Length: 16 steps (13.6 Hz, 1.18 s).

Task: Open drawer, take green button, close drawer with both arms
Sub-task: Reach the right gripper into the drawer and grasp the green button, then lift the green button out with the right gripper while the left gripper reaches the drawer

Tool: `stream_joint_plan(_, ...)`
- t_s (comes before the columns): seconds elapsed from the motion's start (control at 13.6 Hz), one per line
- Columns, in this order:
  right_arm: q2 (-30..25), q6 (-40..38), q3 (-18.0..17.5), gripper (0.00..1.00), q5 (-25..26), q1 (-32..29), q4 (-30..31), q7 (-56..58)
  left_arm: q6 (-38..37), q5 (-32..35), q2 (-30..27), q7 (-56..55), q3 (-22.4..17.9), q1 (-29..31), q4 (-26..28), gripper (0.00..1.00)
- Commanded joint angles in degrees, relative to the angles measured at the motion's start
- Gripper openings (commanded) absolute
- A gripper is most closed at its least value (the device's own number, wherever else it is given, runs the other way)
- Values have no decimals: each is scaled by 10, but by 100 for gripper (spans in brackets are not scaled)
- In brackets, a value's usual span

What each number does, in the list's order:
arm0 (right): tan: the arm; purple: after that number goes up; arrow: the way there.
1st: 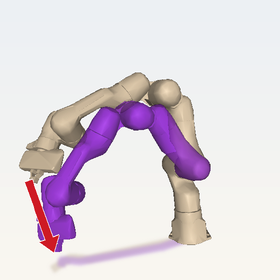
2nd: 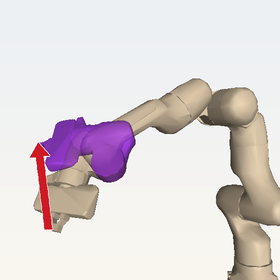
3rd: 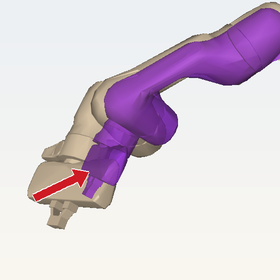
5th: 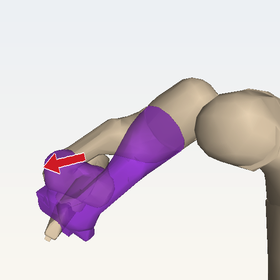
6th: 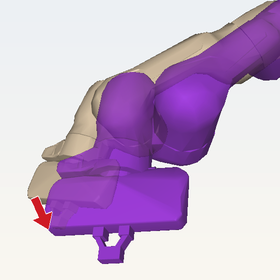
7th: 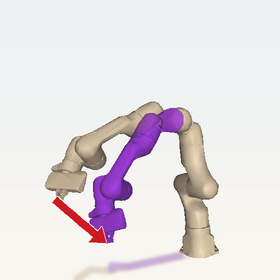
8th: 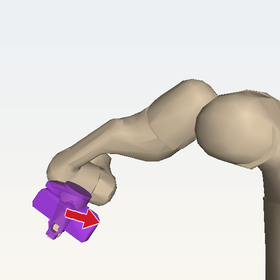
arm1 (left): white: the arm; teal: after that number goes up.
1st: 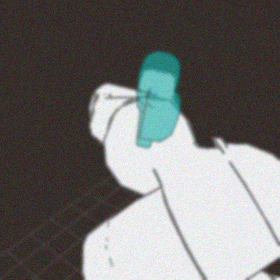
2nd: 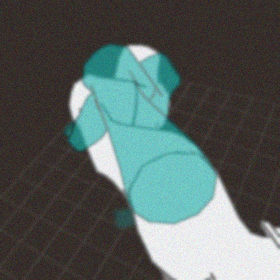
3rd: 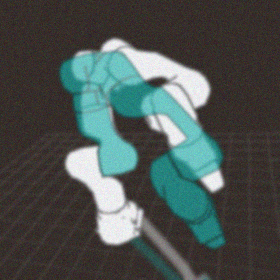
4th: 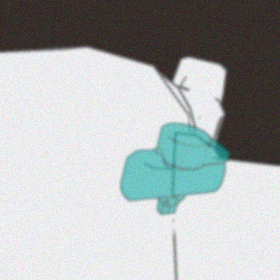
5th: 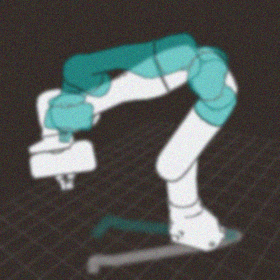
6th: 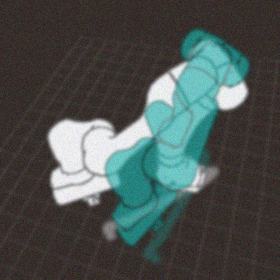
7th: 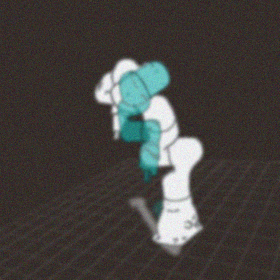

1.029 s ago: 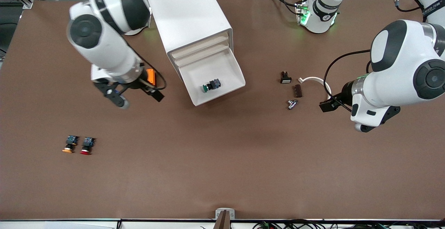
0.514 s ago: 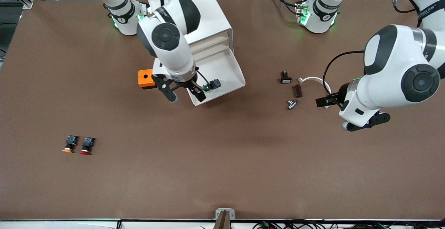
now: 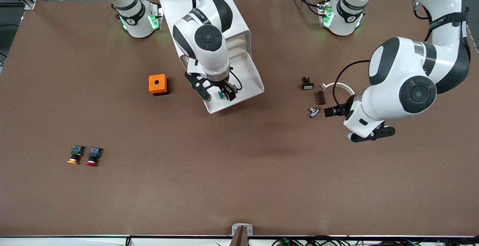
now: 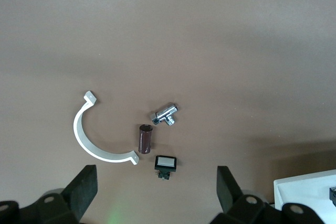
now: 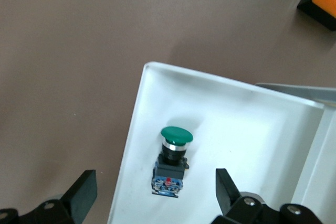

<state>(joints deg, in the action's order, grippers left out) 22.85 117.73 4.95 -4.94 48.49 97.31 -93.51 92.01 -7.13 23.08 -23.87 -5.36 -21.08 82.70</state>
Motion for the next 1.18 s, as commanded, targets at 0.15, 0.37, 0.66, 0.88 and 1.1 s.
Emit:
stream_joint_plan(0.15,17,76,8,100,4,41,46,-56,30,14,-11,8,7,1,33,100)
stream_joint_plan(0.37,44,92,9,100,16,49,42,-72,31,13,-9,8,9,5,33,100)
stream_joint_plan(0.66,57,95,9,99,18,53,41,-72,45,13,-1,2,6,10,33,100)
stream_joint_plan(0.88,69,95,9,91,21,53,37,-72,50,16,-3,-2,6,14,32,100)
stream_joint_plan(1.1,69,91,8,58,20,53,34,-71,51,20,-12,8,5,20,26,99)
